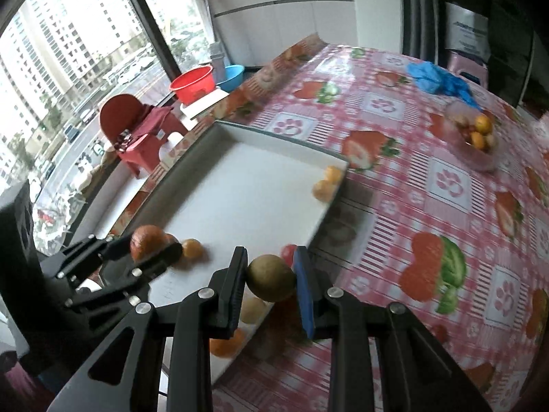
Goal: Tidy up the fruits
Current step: 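Carry the orange and kiwi over the white tray, then lower both fruits into the tray and open both tools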
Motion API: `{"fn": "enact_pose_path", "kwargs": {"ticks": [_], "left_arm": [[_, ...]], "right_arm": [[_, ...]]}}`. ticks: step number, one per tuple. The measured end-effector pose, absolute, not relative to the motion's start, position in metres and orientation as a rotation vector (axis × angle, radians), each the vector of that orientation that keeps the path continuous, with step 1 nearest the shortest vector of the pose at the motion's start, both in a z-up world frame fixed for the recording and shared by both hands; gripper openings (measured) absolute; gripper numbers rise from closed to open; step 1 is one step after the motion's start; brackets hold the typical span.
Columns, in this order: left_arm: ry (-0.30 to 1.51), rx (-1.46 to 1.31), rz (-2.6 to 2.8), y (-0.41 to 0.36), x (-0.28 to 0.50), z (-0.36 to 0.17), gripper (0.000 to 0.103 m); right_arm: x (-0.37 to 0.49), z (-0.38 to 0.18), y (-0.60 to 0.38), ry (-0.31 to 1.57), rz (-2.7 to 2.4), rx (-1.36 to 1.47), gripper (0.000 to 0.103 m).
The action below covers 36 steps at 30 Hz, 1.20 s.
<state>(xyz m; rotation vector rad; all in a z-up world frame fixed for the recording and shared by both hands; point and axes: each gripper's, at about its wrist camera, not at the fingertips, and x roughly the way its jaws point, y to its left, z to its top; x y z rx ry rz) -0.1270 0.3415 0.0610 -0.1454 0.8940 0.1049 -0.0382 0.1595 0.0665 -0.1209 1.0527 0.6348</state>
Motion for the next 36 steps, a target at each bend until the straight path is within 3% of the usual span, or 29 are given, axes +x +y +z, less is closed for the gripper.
{"fn": "enact_pose_path", "kwargs": {"ticks": [23, 25, 27, 29, 32, 36], "left_arm": [[0.922, -0.082, 0.129, 0.34, -0.119, 0.039, 0.041], [0.919, -0.07, 0.123, 0.337, -0.12, 0.038, 0.041], [0.916, -0.073, 0.112, 0.335, -0.121, 0.038, 0.044], [0.913, -0.083, 0.111, 0.335, -0.122, 0.039, 0.059], [0.893, -0.069, 0.162, 0.335, -0.124, 0.043, 0.077], [0.895, -0.091, 0.161, 0.337, -0.125, 0.047, 0.081]], "right_arm": [[-0.038, 0.03, 0.206, 1.139, 0.677, -0.254, 0.031], [-0.038, 0.028, 0.205, 1.144, 0.675, -0.251, 0.039], [-0.038, 0.03, 0.202, 1.139, 0.666, -0.243, 0.061], [-0.039, 0.033, 0.2, 1.128, 0.657, -0.239, 0.064], [-0.037, 0.039, 0.194, 1.117, 0.65, -0.22, 0.077], [-0.035, 0.046, 0.185, 1.116, 0.642, -0.18, 0.081]]}}
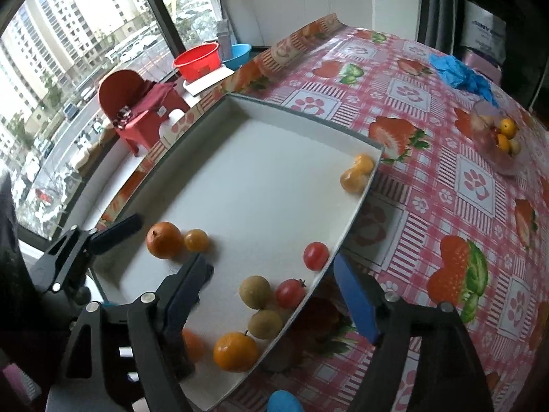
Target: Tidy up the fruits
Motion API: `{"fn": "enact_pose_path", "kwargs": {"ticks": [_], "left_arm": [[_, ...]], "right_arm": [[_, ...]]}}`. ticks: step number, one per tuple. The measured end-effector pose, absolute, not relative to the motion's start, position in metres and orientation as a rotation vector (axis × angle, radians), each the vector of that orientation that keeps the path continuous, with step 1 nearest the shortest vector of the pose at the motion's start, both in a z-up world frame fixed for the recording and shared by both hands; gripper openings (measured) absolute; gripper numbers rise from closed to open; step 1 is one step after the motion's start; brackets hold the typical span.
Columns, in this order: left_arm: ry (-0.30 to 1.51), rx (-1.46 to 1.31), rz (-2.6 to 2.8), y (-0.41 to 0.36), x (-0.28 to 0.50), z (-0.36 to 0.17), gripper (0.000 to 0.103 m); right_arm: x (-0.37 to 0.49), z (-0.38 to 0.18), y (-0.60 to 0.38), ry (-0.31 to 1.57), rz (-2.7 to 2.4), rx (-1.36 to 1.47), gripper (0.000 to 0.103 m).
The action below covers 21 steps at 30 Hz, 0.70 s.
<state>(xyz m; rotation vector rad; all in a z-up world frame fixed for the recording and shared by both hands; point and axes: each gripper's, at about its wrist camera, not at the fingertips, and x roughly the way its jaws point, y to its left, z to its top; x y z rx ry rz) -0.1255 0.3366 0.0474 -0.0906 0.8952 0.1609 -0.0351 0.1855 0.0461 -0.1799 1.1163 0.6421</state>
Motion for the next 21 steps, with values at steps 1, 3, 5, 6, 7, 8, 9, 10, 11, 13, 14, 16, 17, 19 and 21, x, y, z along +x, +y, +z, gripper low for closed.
{"fn": "enact_pose_path", "kwargs": {"ticks": [1, 3, 5, 6, 7, 8, 9, 10, 11, 13, 14, 16, 17, 19, 21], "left_arm": [[0.906, -0.092, 0.165, 0.337, -0.125, 0.047, 0.095], [0.895, -0.102, 0.172, 0.337, -0.129, 0.048, 0.103], [0.892, -0.12, 0.164, 0.336, -0.134, 0.05, 0.103], [0.888, -0.136, 0.16, 0.336, -0.136, 0.052, 0.103], [0.888, -0.148, 0.167, 0.337, -0.138, 0.052, 0.103], [0.899, -0.15, 0.172, 0.336, -0.138, 0.052, 0.103], [0.912, -0.15, 0.172, 0.336, -0.137, 0.052, 0.103], [0.929, -0.154, 0.171, 0.336, -0.136, 0.051, 0.103], [0.937, -0.159, 0.173, 0.336, -0.137, 0.051, 0.103], [0.949, -0.167, 0.188, 0.337, -0.137, 0.051, 0.103], [0.953, -0.169, 0.193, 0.337, -0.138, 0.051, 0.103], [0.968, -0.171, 0.206, 0.339, -0.14, 0.05, 0.103], [0.977, -0.17, 0.21, 0.339, -0.142, 0.049, 0.103], [0.995, -0.171, 0.22, 0.339, -0.143, 0.046, 0.103], [1.01, -0.171, 0.236, 0.34, -0.145, 0.044, 0.103]], "right_arm": [[-0.036, 0.048, 0.184, 1.115, 0.642, -0.176, 0.081], [-0.038, 0.05, 0.18, 1.111, 0.634, -0.178, 0.086], [-0.04, 0.05, 0.178, 1.109, 0.615, -0.185, 0.092], [-0.039, 0.051, 0.177, 1.11, 0.612, -0.184, 0.098], [-0.039, 0.051, 0.176, 1.114, 0.607, -0.186, 0.102], [-0.04, 0.052, 0.175, 1.115, 0.605, -0.188, 0.103], [-0.041, 0.054, 0.174, 1.111, 0.606, -0.19, 0.103], [-0.042, 0.055, 0.174, 1.105, 0.605, -0.195, 0.103], [-0.044, 0.057, 0.174, 1.098, 0.601, -0.205, 0.103], [-0.047, 0.061, 0.175, 1.08, 0.584, -0.238, 0.103], [-0.048, 0.062, 0.175, 1.072, 0.575, -0.256, 0.103], [-0.051, 0.063, 0.177, 1.061, 0.565, -0.29, 0.103], [-0.052, 0.063, 0.177, 1.063, 0.564, -0.298, 0.103], [-0.054, 0.06, 0.177, 1.075, 0.565, -0.303, 0.103], [-0.056, 0.057, 0.176, 1.084, 0.566, -0.304, 0.103]]}}
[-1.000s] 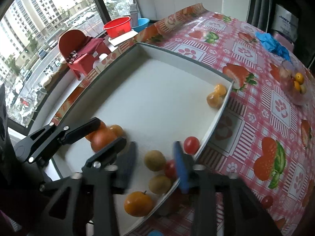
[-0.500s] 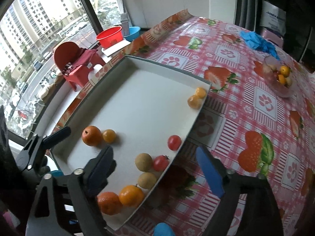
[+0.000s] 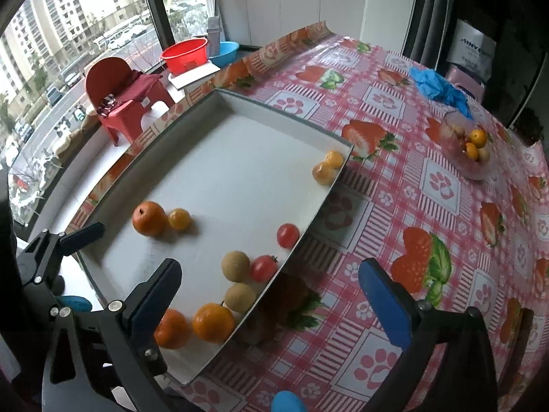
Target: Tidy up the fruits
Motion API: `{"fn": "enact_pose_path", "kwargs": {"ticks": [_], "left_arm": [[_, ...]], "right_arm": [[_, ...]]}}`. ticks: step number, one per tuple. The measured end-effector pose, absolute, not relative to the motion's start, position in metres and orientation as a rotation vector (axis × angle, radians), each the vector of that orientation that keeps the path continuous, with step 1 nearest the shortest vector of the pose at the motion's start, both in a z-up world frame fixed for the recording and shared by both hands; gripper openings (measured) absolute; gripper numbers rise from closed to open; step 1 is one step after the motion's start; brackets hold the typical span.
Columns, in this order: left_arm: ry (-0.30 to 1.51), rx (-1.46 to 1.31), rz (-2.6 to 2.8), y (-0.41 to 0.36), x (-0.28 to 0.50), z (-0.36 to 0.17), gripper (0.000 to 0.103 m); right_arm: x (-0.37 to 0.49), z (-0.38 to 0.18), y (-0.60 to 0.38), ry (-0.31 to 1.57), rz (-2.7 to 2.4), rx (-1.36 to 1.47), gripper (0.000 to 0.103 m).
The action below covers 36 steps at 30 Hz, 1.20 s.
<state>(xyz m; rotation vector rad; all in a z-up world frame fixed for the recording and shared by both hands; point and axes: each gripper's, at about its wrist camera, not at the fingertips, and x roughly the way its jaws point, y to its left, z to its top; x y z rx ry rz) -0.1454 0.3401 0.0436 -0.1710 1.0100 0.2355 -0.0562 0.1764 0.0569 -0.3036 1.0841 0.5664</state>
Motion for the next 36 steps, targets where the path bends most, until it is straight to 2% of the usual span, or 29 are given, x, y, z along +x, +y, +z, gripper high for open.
{"fn": "enact_pose_path", "kwargs": {"ticks": [36], "left_arm": [[1.025, -0.149, 0.288, 0.3415, -0.1487, 0.0425, 0.103]], "right_arm": [[-0.0614, 0.0514, 0.1798, 1.119, 0.573, -0.327, 0.103]]}}
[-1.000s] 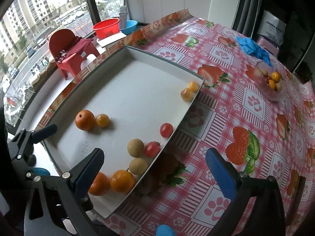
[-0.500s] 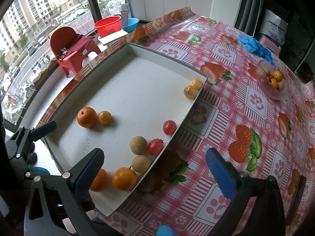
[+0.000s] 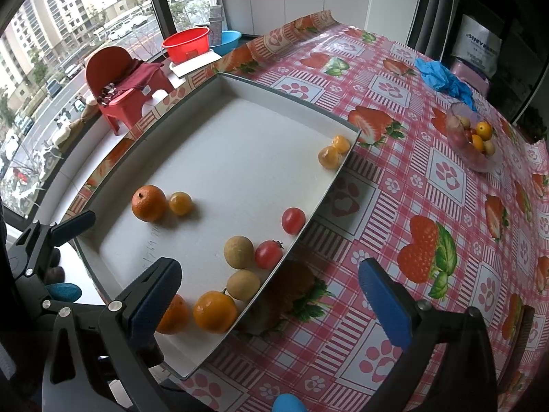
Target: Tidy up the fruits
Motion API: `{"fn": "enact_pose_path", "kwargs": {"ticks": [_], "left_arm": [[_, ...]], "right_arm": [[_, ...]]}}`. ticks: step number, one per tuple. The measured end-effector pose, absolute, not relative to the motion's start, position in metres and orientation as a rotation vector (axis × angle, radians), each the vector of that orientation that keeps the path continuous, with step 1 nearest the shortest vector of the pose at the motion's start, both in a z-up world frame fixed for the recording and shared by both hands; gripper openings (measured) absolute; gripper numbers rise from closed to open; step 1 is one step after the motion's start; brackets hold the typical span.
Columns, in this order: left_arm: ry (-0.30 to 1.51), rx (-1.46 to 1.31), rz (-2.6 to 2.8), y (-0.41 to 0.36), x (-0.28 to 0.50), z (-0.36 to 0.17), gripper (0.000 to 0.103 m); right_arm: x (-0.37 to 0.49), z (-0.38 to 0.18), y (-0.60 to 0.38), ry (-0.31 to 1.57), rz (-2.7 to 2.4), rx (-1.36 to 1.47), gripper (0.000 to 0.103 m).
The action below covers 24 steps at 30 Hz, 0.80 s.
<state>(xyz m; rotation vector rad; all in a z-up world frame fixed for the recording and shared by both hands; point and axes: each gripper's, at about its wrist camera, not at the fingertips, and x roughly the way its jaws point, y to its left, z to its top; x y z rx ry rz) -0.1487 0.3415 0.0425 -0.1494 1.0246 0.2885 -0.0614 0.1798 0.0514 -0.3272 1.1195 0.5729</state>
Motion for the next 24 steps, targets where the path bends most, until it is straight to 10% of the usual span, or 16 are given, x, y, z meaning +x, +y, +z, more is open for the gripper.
{"fn": "enact_pose_path", "kwargs": {"ticks": [24], "left_arm": [[1.033, -0.155, 0.278, 0.3421, -0.149, 0.041, 0.103]], "right_arm": [[-0.0619, 0.0496, 0.1816, 1.116, 0.574, -0.337, 0.103]]}}
